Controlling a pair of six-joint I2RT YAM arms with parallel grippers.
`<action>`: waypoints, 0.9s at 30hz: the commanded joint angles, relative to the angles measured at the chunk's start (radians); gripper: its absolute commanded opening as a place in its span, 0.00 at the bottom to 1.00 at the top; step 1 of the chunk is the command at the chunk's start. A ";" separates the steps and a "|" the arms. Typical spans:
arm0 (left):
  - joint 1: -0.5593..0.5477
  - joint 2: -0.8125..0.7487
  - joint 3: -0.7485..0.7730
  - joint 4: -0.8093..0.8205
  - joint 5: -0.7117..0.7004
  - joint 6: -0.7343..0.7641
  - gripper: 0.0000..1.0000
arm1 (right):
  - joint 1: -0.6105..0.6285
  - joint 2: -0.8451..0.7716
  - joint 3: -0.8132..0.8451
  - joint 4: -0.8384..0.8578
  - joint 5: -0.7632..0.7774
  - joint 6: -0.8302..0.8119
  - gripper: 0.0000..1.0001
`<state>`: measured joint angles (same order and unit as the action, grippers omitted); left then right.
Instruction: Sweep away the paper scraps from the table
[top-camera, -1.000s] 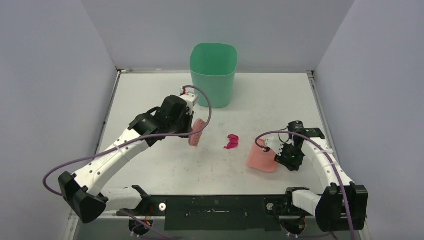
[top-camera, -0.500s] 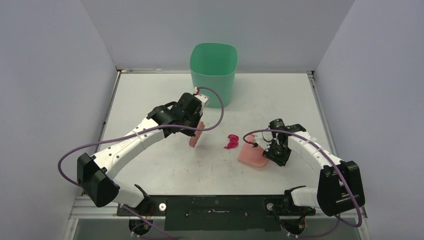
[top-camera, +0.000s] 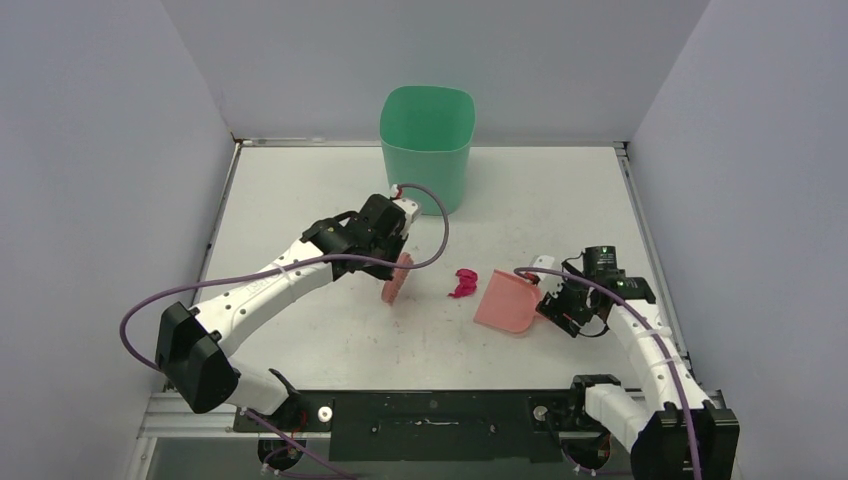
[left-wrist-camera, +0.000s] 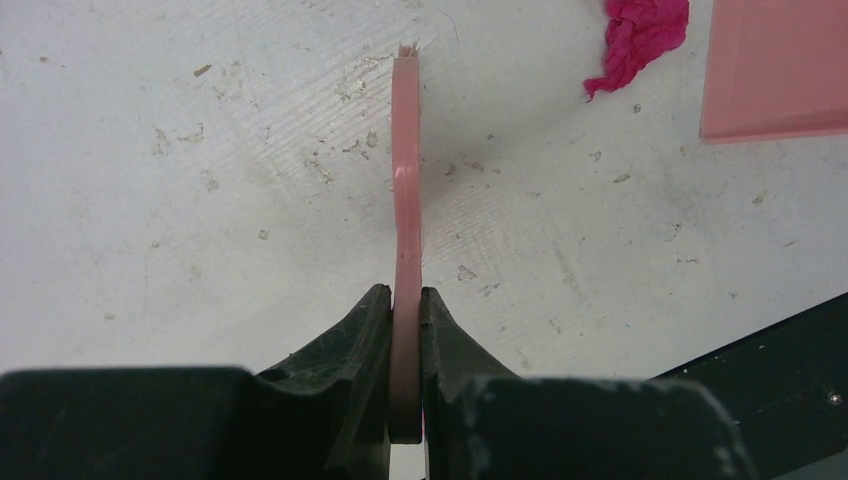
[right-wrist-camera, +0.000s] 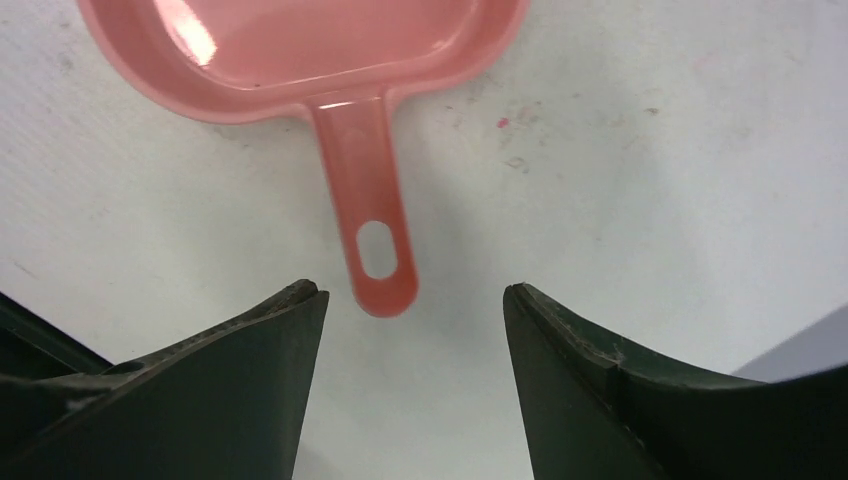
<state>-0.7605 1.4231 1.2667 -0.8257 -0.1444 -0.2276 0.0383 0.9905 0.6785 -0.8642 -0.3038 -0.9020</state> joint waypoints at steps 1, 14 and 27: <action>-0.001 -0.034 -0.007 0.075 0.036 0.001 0.00 | -0.023 0.002 -0.063 0.042 -0.125 -0.064 0.66; 0.004 0.039 0.144 0.007 -0.009 0.077 0.00 | -0.089 0.165 -0.034 0.043 -0.122 -0.079 0.31; 0.013 0.258 0.530 -0.243 -0.057 0.134 0.00 | -0.053 0.244 0.248 -0.293 0.000 -0.083 0.05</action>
<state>-0.7513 1.6226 1.6714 -0.9668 -0.1616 -0.1314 -0.0391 1.2098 0.8494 -1.0294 -0.3618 -0.9905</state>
